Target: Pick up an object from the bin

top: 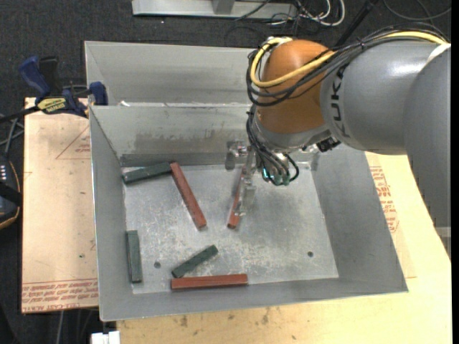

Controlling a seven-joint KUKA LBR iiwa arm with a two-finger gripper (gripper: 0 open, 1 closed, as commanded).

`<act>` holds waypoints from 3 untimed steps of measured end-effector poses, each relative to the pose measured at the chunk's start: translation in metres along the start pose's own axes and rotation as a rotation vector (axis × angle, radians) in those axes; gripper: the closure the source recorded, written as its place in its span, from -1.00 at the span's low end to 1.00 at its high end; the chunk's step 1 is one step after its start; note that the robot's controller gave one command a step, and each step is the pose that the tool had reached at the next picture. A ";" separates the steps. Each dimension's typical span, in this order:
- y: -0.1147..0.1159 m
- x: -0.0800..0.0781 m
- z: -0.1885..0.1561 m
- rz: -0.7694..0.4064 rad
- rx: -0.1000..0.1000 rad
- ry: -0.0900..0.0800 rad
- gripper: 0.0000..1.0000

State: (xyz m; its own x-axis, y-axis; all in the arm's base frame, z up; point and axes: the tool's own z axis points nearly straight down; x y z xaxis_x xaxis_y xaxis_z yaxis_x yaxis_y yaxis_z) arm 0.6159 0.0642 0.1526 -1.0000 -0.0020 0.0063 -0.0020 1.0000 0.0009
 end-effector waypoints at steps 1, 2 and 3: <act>0.000 -0.002 -0.005 0.001 0.000 -0.008 -1.00; -0.065 0.018 0.076 -0.334 0.000 -0.006 1.00; -0.065 0.018 0.076 -0.334 0.000 -0.006 -1.00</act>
Offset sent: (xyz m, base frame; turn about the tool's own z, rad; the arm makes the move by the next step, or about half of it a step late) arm -0.0183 -0.0657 -0.0753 -0.3376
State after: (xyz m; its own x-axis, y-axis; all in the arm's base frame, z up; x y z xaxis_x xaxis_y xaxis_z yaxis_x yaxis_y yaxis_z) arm 0.5975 -0.0011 0.0767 -0.9441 -0.3297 0.0000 -0.3297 0.9441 0.0019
